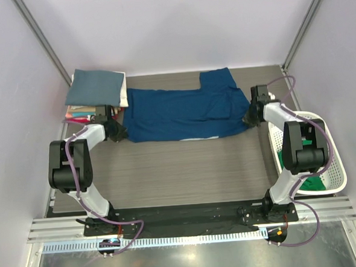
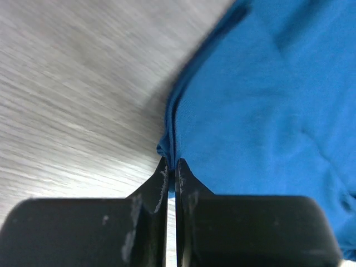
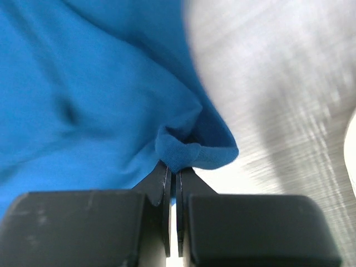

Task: Fold and stack the t-shirts
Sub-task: Fold the tshirt

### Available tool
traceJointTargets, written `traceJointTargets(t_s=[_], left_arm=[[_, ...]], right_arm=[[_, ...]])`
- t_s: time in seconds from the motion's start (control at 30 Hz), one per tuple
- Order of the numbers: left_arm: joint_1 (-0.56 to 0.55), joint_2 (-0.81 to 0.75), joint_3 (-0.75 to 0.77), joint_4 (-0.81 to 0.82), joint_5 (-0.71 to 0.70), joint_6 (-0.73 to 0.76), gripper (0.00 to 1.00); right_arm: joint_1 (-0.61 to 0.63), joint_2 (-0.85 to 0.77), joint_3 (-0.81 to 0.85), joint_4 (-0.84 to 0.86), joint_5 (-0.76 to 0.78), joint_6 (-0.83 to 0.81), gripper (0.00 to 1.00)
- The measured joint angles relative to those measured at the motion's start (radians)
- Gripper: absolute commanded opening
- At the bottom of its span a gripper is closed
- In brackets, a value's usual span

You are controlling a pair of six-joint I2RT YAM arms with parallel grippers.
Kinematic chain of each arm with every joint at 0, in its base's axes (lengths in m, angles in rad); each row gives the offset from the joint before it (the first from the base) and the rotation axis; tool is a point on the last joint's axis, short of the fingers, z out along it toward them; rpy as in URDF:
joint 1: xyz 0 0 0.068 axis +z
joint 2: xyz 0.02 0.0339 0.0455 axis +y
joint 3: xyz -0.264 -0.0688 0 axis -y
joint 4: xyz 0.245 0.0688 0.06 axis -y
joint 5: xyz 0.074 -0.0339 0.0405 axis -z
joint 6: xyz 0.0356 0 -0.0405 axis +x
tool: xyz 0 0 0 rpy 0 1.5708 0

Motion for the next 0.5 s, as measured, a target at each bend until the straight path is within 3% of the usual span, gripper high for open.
traceJointTargets(t_s=[0.13,0.23,0.4,0.5], left_arm=[[-0.001,-0.032,0.103,-0.074,0.005,-0.002,0.00],[-0.003,-0.172,0.119,-0.092,-0.019,-0.001,0.00],[-0.005,-0.450,0.003,-0.087,-0.058,0.000,0.00],[-0.005,-0.516,-0.144,-0.106,-0.064,-0.001,0.00]], right_arm=[[-0.001,0.014,0.206,-0.065,-0.027,0.000,0.01],[0.002,-0.082,0.246,-0.037,-0.012,0.000,0.01],[0.000,-0.332,0.063,-0.034,0.012,0.007,0.01],[0.000,-0.385,-0.100,-0.047,0.013,0.010,0.01]])
